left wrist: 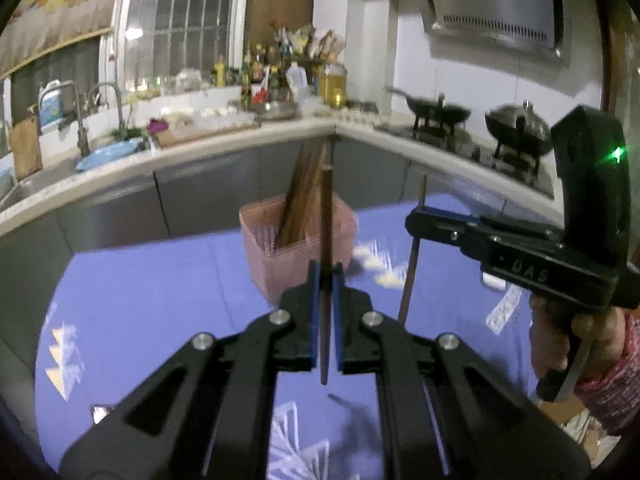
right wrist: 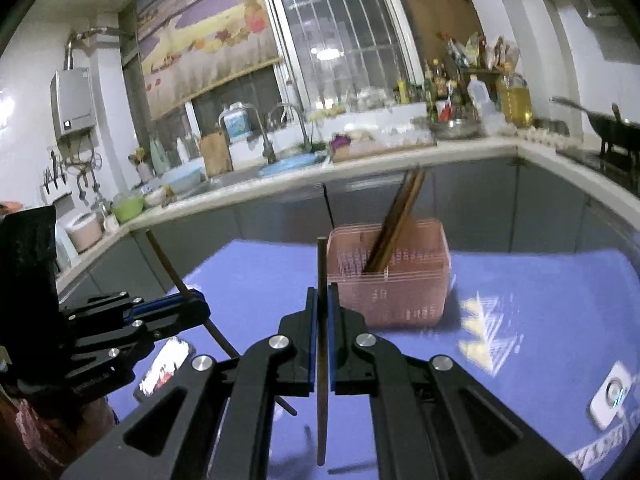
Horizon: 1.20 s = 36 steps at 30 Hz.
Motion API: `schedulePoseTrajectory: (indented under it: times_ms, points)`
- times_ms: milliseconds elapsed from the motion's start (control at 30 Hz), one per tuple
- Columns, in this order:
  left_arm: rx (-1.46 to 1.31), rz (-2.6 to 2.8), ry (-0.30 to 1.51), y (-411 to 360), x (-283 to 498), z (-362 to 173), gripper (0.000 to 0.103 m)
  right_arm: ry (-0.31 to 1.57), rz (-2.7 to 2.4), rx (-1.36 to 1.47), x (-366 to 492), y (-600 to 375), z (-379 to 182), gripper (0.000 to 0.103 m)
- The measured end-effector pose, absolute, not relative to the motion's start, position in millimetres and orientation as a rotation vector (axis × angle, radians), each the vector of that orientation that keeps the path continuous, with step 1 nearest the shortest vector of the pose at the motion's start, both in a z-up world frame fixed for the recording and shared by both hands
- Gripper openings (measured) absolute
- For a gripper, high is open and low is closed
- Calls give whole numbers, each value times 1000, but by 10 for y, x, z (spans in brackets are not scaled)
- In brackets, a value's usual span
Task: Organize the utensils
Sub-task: 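Lower both chopsticks upright into the pink caddy and open both tools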
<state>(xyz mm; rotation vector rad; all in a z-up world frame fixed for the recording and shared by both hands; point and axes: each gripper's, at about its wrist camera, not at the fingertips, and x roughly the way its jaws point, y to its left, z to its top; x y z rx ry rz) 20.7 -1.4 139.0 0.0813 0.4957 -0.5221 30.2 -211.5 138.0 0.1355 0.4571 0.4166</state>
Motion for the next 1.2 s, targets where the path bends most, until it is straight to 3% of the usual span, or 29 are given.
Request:
schedulePoseTrajectory:
  times_ms: [233,367,633,767,800,867,900,1000,1133,1200]
  points:
    - [43,-468,375,-86,731,2101,5,261,336,143,838,-2146,2095,5]
    - [53,-418,322,-205,1030,2247,5,197,284,165,1188,-2192,2179,5]
    - [86,-379,400,-431,1630,1843,5,270,240,163,1828,-2253,1648,5]
    - [91,-385,507,-517,1811,1468,6,426,271,167,2032,-2223,1187,5]
    - [107,-388,554,-568,1857,1345,8,468,276,167,2058,-2198,1097,5]
    - [165,-348,635,-652,1919,1152,26,543,282,178,2109,-2174,962,6]
    - [168,-337,636,-649,1895,1127,26,564,281,189,2097,-2175,945,7]
    - [119,-333,598,-528,1745,1215,26,533,294,212,1880,-2173,1060,15]
    - [40,-312,523,-281,1415,1431,38,443,308,256,1455,-2220,1238,38]
    - [18,-294,483,-165,1211,1497,40,422,312,272,1242,-2262,1281,42]
